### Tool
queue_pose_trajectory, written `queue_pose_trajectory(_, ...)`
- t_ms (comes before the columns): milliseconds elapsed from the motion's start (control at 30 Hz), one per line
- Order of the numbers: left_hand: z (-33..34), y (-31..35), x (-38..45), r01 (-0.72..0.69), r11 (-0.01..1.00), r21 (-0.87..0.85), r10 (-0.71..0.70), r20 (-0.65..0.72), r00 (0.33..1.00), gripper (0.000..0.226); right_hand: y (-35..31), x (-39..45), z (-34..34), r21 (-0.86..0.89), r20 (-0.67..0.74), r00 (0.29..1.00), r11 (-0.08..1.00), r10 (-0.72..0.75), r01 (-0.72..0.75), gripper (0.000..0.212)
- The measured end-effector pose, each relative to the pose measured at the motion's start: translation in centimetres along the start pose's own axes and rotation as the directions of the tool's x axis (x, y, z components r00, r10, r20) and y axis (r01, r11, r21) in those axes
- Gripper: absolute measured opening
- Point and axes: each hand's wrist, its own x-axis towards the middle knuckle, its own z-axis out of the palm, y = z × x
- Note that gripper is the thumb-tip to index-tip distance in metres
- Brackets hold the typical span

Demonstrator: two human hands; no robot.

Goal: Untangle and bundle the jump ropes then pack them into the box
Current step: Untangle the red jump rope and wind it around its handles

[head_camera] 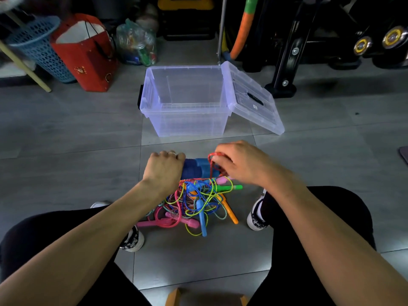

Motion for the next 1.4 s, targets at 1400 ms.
queue_pose_trajectory(1400,-1.2,-4.7,-3.5,0.327,0.541,-0.775,-0.426,0.083,0.901,0.024,-2.4,1.6,4.7,0.265,0.122,0.978,0.944,0.167,-0.194,0.031)
